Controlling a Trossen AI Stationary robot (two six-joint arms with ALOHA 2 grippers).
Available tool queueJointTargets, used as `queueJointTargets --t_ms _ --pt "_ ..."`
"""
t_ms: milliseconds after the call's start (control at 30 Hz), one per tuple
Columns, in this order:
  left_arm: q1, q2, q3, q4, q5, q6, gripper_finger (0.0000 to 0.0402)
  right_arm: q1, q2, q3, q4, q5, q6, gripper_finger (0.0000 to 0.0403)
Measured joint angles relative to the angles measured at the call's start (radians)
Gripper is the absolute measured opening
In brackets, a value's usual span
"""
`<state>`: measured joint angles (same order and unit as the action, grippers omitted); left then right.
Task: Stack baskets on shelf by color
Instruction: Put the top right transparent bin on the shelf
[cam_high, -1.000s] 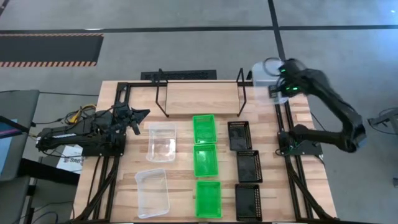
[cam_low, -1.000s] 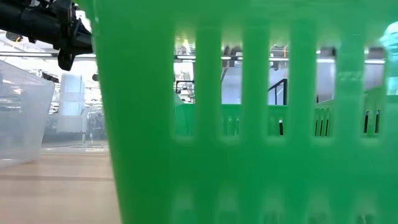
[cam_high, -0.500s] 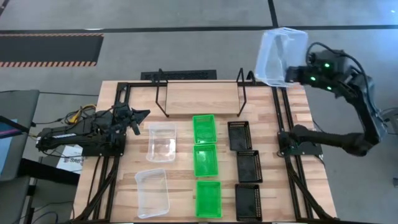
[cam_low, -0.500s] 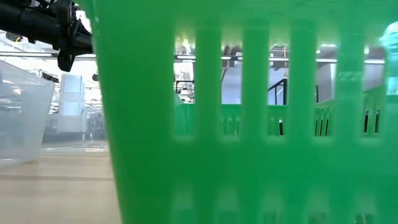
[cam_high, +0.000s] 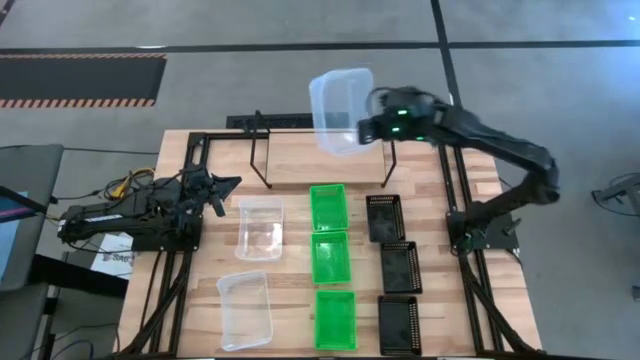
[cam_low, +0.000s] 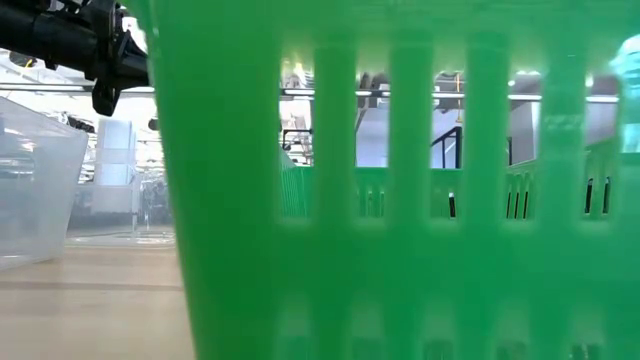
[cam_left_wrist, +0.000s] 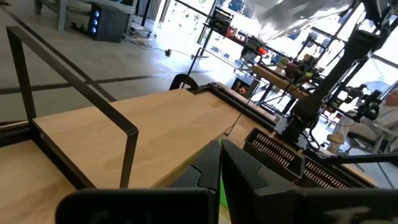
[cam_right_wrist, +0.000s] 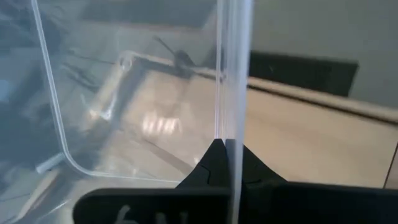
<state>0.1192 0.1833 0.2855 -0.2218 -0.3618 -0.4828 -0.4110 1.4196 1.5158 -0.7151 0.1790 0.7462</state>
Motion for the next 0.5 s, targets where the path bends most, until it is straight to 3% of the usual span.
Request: queueJointTargets --t_ms 333,500 --pt "0.000 0.000 0.000 -0.050 0.000 -0.011 0.0000 0.004 0.243 0.001 -0.036 0.028 0.254 0.0000" --pt "0.000 0.000 0.000 -0.101 0.001 -0.047 0.0000 0.012 0.318 0.002 -0.181 -0.023 0.346 0.0000"
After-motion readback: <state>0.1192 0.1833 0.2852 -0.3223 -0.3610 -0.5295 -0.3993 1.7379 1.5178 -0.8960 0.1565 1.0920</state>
